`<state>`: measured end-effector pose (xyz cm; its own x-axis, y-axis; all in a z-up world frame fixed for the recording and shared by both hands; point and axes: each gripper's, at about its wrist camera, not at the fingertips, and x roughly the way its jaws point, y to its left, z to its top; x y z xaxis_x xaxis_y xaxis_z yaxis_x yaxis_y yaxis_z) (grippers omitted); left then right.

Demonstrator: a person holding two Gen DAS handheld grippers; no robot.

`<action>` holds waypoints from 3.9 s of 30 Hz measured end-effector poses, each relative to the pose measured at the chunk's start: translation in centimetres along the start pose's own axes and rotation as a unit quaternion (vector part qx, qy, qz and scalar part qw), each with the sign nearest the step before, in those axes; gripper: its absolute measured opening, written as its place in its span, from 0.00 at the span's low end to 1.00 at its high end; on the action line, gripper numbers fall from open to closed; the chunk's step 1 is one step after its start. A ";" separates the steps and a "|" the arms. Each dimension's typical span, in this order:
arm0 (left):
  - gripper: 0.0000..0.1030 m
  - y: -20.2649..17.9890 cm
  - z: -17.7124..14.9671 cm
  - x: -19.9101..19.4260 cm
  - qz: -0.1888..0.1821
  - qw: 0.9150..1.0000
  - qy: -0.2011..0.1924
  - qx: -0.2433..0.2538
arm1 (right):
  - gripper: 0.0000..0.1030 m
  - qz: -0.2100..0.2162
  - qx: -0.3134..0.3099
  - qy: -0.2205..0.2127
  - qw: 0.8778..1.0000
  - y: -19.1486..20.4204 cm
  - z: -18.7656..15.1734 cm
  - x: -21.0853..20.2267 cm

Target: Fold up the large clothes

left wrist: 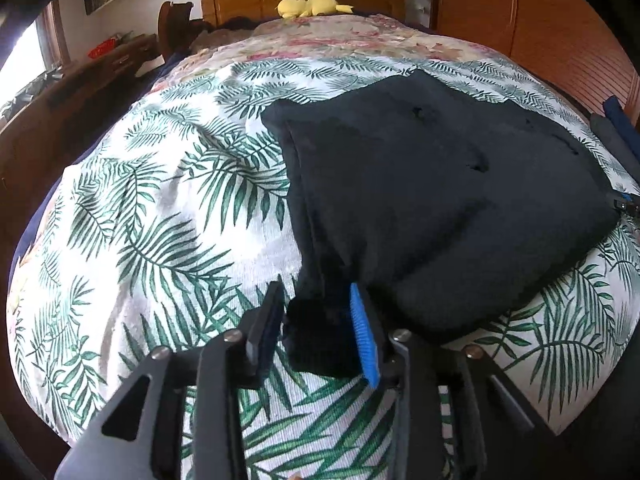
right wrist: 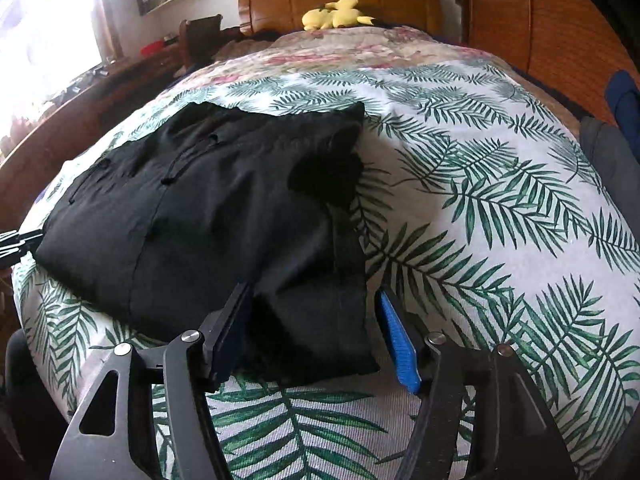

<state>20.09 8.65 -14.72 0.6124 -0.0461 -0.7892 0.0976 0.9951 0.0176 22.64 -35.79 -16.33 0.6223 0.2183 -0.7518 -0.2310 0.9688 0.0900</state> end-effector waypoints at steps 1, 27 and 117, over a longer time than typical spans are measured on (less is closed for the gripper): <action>0.36 0.0 0.0 0.2 0.000 1.000 0.001 -0.001 | 0.64 -0.001 0.001 0.001 1.000 0.0 0.0 0.2; 0.25 1.0 -1.3 -0.5 -0.047 0.998 -0.003 -0.042 | 0.09 0.026 -0.024 -0.068 0.997 2.1 0.4 -3.9; 0.00 -9.9 2.4 -14.2 -0.122 0.979 -0.163 0.003 | 0.54 0.031 -0.119 0.001 0.992 10.3 -3.8 -3.7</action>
<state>12.31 -0.76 -2.20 0.7884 -0.3089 -0.5321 0.2763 0.9505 -0.1424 15.14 -27.06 -15.10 0.5998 0.2753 -0.7513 -0.4390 0.8982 -0.0213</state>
